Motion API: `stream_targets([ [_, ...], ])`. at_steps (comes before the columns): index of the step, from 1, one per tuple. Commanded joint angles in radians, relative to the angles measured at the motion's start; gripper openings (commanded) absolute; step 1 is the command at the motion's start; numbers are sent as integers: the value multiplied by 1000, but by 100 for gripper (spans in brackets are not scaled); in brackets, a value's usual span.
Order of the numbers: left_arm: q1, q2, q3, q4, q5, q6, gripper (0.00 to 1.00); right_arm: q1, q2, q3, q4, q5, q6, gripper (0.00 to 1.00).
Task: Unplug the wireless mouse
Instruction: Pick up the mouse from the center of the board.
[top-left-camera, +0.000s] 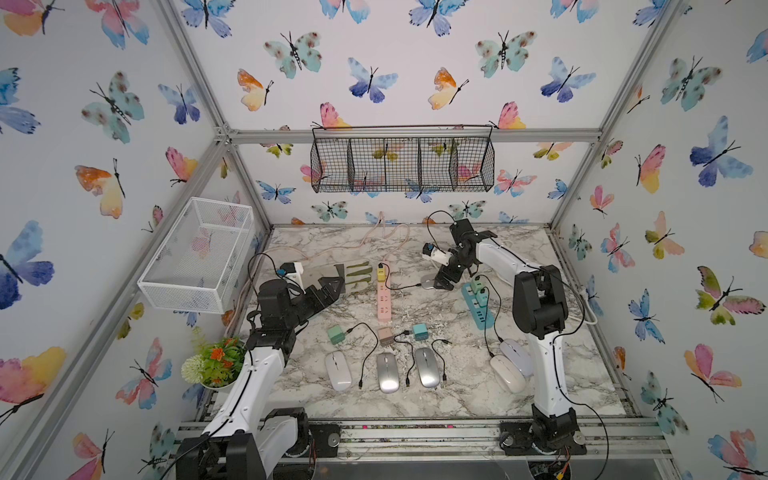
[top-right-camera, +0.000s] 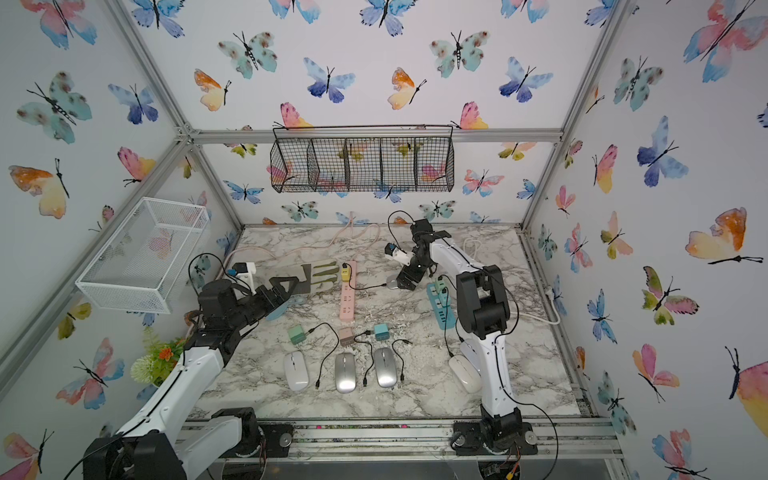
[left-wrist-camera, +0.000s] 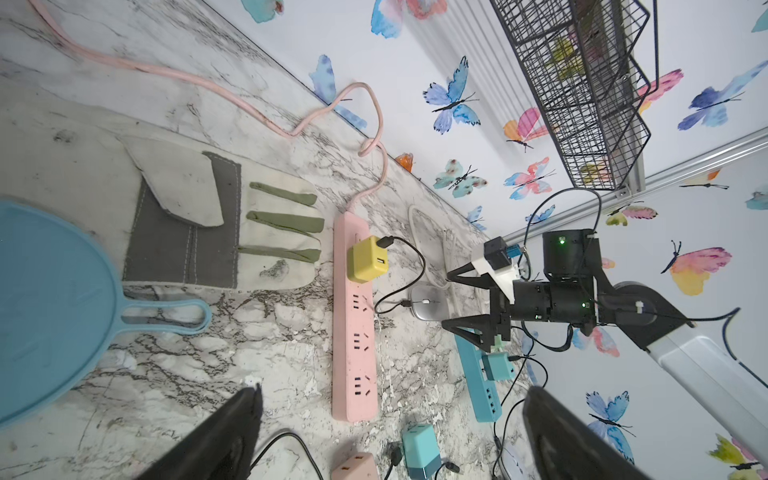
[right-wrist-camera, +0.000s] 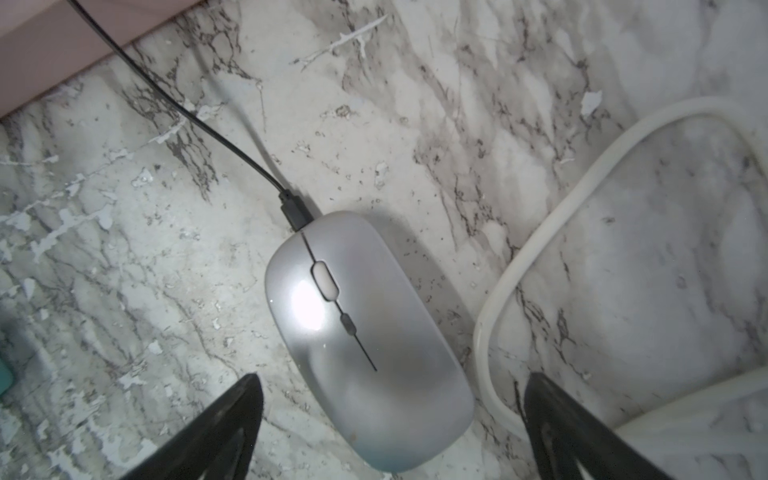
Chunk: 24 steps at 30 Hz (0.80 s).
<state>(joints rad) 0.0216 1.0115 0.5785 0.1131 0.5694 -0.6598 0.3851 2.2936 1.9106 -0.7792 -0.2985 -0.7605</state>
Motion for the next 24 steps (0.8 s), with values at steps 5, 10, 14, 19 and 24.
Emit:
stream_targets([
  [5, 11, -15, -10, 18, 66, -16, 98, 1, 24, -10, -32, -38, -63, 99],
  [10, 11, -11, -9, 19, 73, -13, 98, 1, 23, -24, -34, -93, -61, 100],
  [14, 11, -4, -14, 25, 84, -14, 98, 1, 32, -27, -42, -93, -60, 96],
  [19, 11, -1, -23, 33, 90, -17, 98, 1, 30, -33, -43, -96, -59, 90],
  [24, 11, 4, -29, 39, 96, -17, 98, 1, 30, -38, -55, -104, -54, 83],
])
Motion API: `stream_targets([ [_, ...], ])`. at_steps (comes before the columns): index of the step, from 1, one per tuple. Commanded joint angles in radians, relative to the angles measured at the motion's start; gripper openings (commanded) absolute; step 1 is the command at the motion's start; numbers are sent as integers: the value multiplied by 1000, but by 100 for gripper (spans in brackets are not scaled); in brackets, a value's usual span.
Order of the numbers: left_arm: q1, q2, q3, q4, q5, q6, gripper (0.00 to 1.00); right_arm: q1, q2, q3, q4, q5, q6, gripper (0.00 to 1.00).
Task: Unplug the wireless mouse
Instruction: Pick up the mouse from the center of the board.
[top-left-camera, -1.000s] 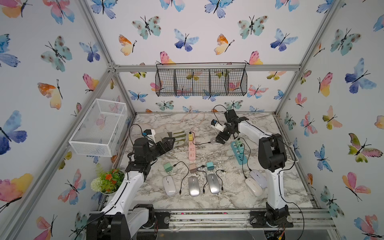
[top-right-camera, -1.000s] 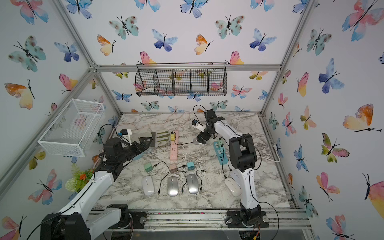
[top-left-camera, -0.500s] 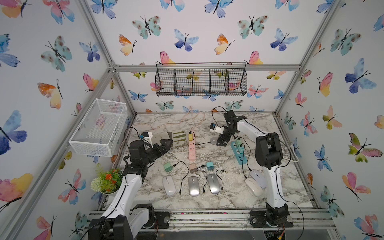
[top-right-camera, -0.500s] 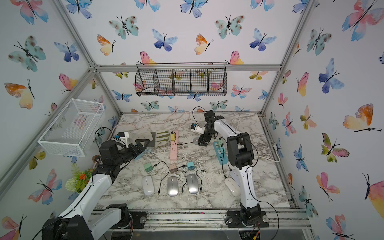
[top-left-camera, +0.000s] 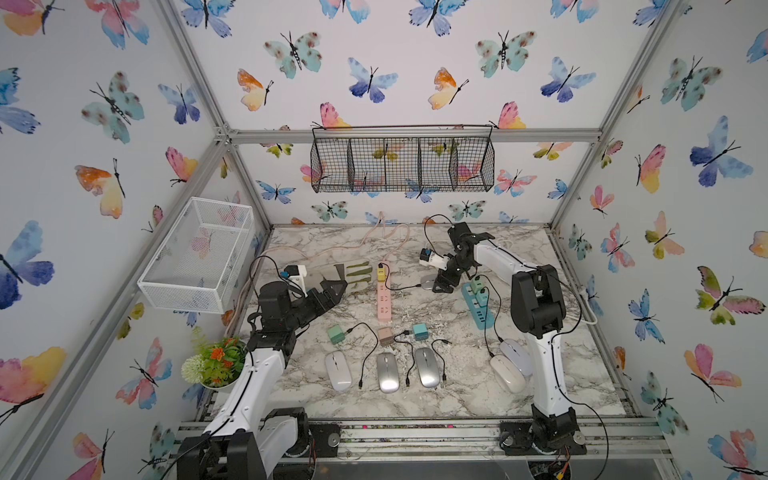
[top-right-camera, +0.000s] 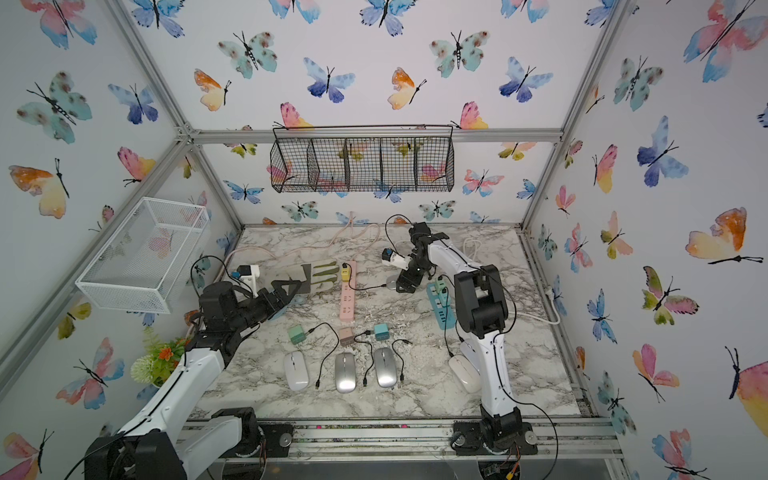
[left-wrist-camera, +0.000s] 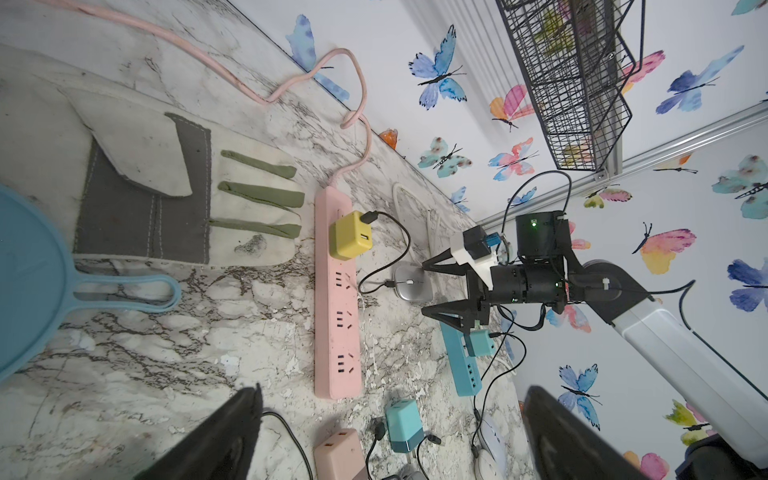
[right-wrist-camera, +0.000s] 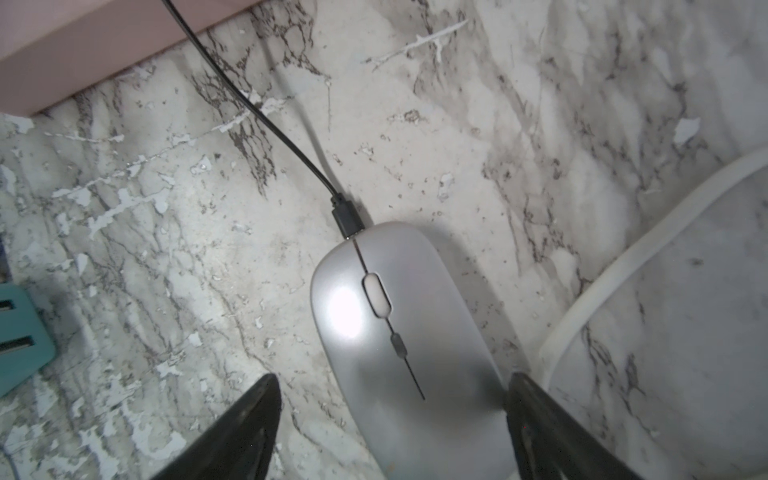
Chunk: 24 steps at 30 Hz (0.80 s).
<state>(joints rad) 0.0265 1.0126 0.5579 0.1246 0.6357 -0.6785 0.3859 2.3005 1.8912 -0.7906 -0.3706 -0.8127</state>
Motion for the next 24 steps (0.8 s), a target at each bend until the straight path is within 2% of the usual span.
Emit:
stream_targets([
  [1, 6, 3, -11, 27, 30, 2, 98, 1, 22, -22, -46, -35, -2, 82],
  [9, 6, 3, -30, 34, 36, -2, 98, 1, -4, -63, -48, -62, -3, 80],
  [16, 6, 4, -35, 40, 42, -5, 98, 14, 14, -70, -14, 15, 14, 80],
  [24, 6, 4, -36, 34, 46, 1, 98, 25, 44, -52, -22, 37, 20, 80],
])
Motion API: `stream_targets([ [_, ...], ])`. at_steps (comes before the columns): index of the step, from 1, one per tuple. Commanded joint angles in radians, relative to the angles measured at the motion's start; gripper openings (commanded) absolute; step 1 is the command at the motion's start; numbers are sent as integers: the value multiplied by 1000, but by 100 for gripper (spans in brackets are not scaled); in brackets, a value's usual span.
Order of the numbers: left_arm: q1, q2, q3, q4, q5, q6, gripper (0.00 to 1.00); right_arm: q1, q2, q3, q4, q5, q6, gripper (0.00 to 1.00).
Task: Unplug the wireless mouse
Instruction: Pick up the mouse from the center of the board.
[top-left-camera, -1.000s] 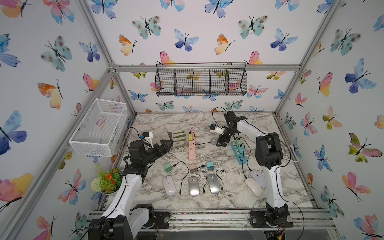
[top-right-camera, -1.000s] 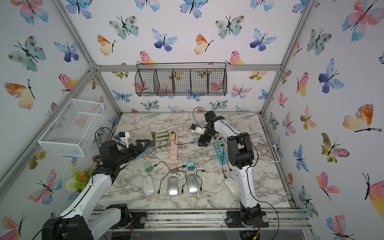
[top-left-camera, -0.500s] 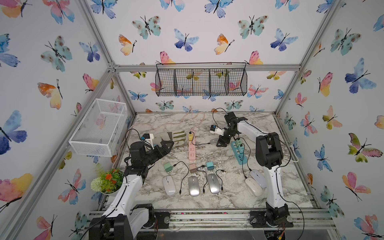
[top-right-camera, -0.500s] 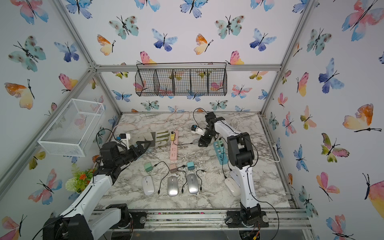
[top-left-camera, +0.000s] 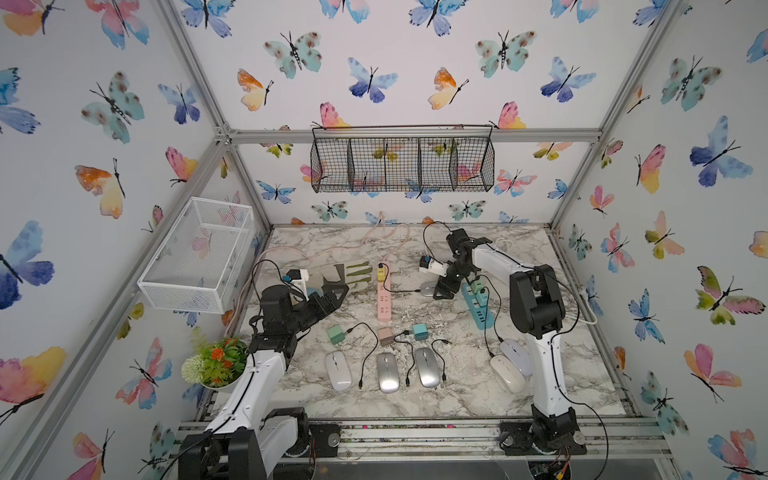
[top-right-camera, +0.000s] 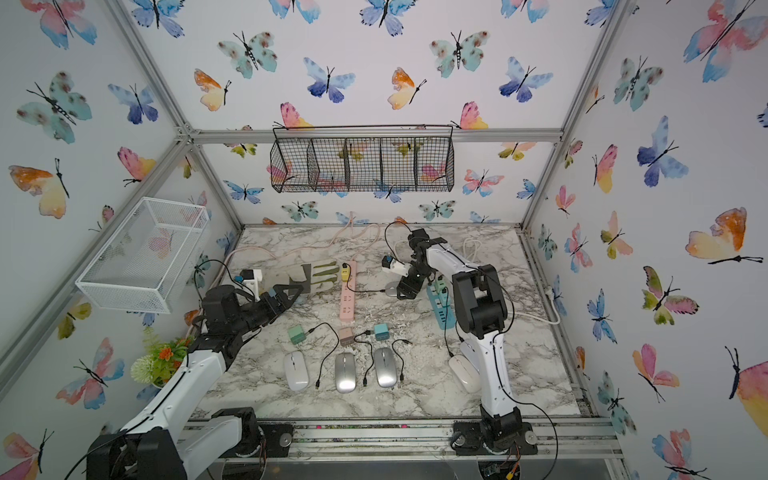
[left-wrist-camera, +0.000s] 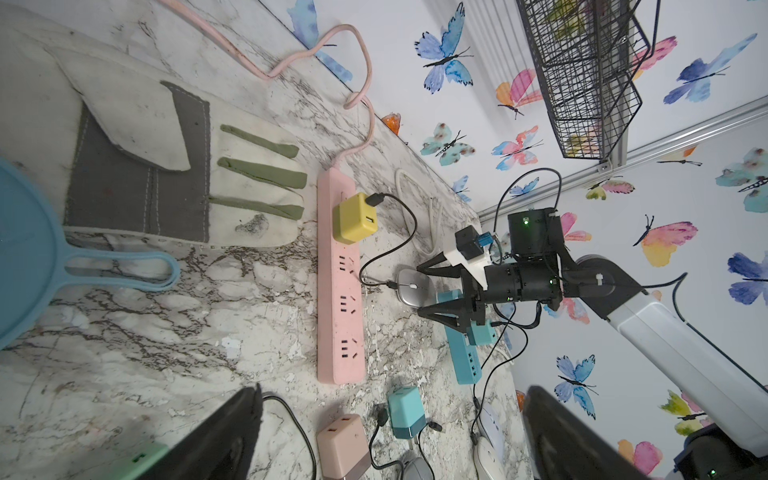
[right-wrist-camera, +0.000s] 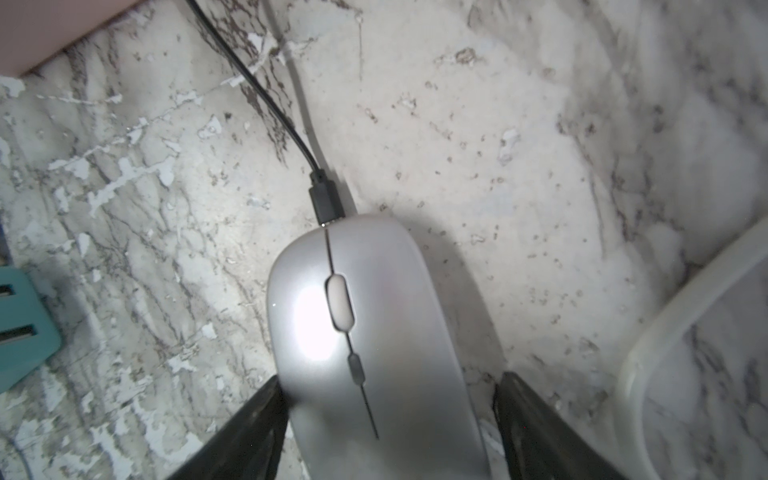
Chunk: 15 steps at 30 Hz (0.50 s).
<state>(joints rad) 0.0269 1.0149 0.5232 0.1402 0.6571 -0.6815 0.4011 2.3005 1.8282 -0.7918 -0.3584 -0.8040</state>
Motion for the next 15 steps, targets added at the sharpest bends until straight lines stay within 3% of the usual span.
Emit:
stream_targets([
  [1, 6, 2, -4, 18, 24, 5, 98, 13, 48, 12, -21, 35, 11, 80],
  [15, 5, 8, -1, 11, 21, 7, 99, 64, 55, -80, 9, 140, 37, 73],
])
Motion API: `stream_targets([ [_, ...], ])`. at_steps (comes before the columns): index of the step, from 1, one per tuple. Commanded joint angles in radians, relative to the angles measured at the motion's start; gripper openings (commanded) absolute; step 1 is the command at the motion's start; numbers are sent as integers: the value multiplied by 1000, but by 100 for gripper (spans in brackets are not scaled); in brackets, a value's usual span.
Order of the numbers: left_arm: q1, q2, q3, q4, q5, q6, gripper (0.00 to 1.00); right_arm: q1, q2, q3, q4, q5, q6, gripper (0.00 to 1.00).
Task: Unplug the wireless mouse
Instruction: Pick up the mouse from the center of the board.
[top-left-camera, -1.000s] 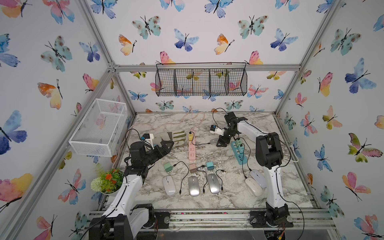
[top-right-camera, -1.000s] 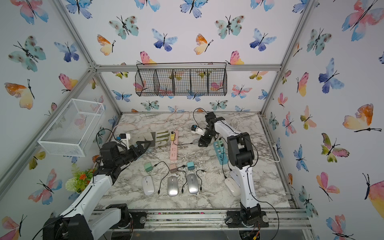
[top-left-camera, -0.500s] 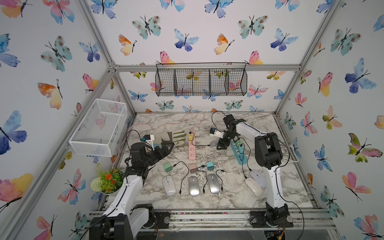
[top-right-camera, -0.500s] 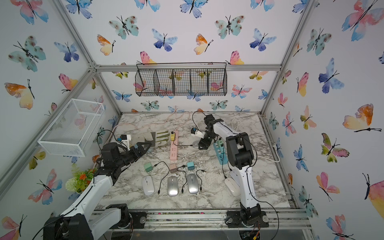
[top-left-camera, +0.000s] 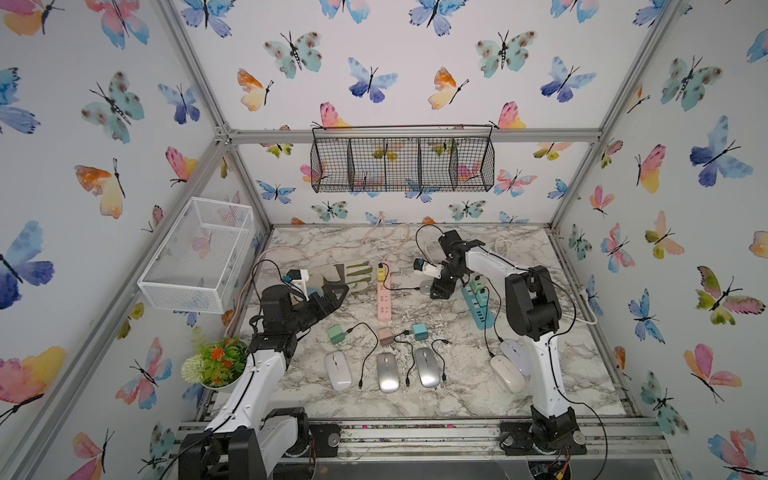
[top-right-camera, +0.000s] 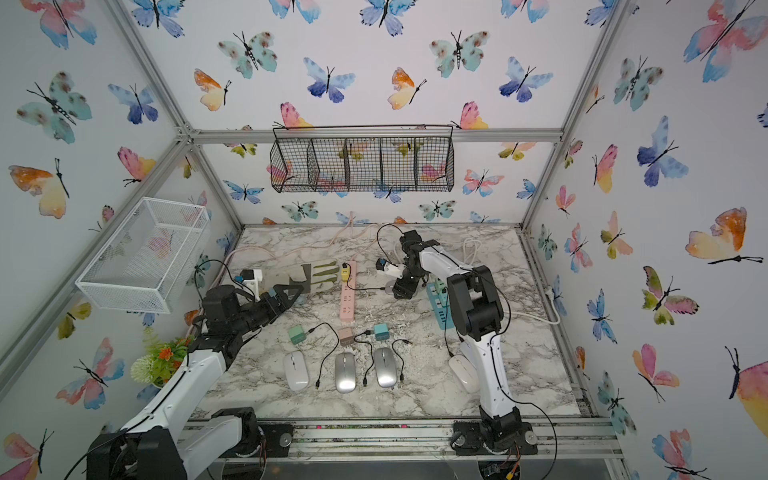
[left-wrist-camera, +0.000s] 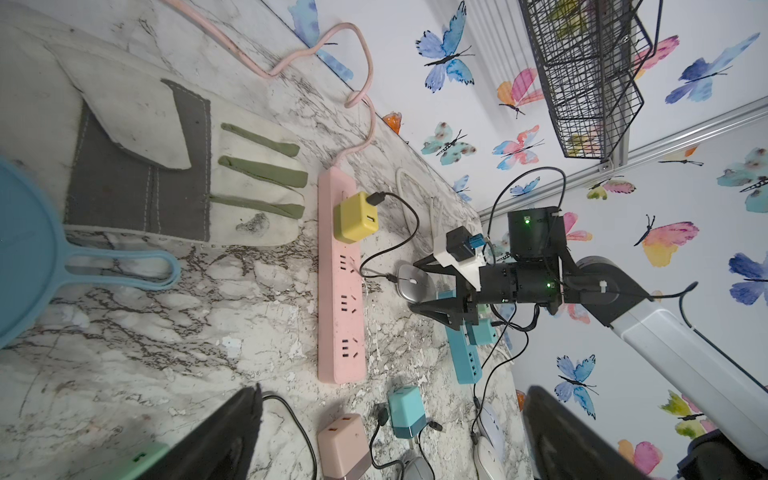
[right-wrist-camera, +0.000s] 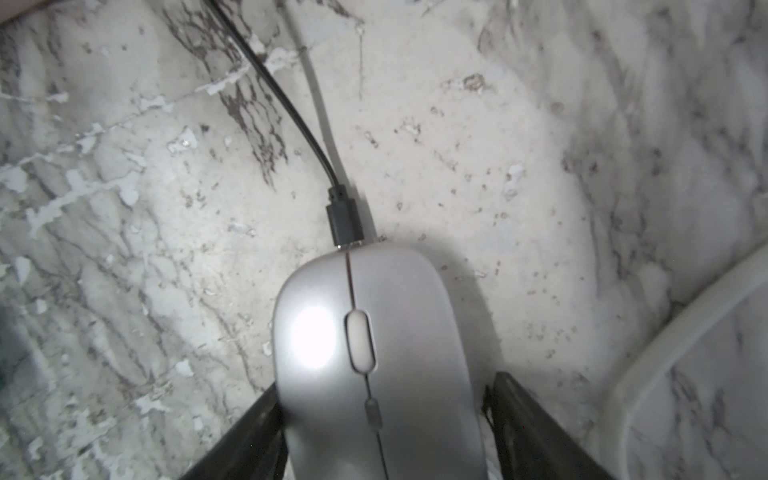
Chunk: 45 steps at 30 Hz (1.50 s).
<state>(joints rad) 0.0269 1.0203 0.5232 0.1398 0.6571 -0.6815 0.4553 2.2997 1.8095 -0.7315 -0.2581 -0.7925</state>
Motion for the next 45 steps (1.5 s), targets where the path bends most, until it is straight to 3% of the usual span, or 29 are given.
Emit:
stream_targets([
  [1, 5, 3, -2, 12, 21, 8, 99, 11, 52, -67, -51, 39, 28, 71],
  [12, 5, -5, 0, -2, 12, 12, 99, 11, -37, -64, -42, -33, 54, 56],
  [17, -9, 1, 9, -12, -2, 26, 98, 11, -144, -124, 71, -48, 120, 45],
  [22, -129, 0, 33, -31, -119, 16, 98, 11, -298, -246, 260, -129, 268, 34],
  [28, -337, 31, 41, 35, -320, -78, 97, 44, -535, -576, 626, -192, 474, 20],
  [34, -483, 123, 61, 145, -426, -189, 84, 126, -686, -801, 839, -129, 651, 8],
  [45, -601, 295, 125, 236, -484, -314, 78, 252, -801, -1007, 998, -1, 808, 1],
])
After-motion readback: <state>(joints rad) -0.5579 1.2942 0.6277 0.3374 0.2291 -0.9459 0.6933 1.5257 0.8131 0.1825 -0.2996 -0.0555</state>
